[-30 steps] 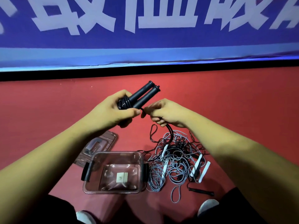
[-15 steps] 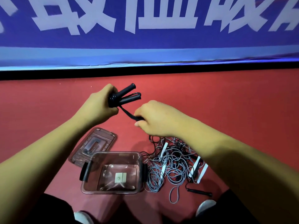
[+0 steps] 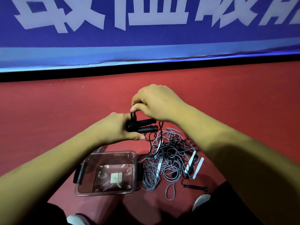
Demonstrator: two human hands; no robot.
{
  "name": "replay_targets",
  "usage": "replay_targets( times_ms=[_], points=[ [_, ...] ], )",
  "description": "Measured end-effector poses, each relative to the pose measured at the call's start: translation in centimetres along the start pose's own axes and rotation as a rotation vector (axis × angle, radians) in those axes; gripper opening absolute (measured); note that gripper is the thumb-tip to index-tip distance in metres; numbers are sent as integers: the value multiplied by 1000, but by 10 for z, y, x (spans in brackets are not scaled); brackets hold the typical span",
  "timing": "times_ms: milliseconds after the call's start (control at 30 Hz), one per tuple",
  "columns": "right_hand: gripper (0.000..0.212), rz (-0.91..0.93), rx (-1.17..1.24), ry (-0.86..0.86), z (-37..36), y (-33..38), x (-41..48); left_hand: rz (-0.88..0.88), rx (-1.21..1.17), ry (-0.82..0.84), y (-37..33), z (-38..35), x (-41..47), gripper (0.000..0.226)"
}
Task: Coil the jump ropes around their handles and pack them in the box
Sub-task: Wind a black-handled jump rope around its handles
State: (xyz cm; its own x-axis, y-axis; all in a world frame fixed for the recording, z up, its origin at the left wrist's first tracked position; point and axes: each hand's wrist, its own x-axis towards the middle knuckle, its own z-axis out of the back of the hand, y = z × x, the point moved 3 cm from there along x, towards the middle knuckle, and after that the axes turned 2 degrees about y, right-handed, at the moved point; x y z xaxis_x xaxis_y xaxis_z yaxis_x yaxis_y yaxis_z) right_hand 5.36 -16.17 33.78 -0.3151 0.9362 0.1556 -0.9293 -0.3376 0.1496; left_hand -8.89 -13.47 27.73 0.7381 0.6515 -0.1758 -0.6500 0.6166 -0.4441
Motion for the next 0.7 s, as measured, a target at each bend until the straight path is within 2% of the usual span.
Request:
replay_targets(
  times_ms=[133, 333, 467, 533, 567, 633, 700],
  points=[
    [14, -32, 248, 80, -1, -17, 2, -84, -64, 71, -2, 4, -7, 22],
    [7, -14, 702, 204, 0, -21, -1, -212, -284, 29, -15, 16, -30, 31],
    [12, -64, 864, 176, -7, -27, 0, -190, -434, -94, -19, 29, -44, 61],
    [13, -107, 933, 233, -18, -30, 0, -197, -534, -95, -22, 32, -47, 78],
    [21, -126, 989, 263, -25, -30, -1, -205, -564, -90, -22, 33, -48, 81],
    [36, -186, 1138, 291, -37, -30, -4, -218, -590, -89, -21, 35, -47, 66],
    [29, -226, 1218, 254, -44, -26, -5, -199, -643, -116, -19, 40, -45, 46]
  ],
)
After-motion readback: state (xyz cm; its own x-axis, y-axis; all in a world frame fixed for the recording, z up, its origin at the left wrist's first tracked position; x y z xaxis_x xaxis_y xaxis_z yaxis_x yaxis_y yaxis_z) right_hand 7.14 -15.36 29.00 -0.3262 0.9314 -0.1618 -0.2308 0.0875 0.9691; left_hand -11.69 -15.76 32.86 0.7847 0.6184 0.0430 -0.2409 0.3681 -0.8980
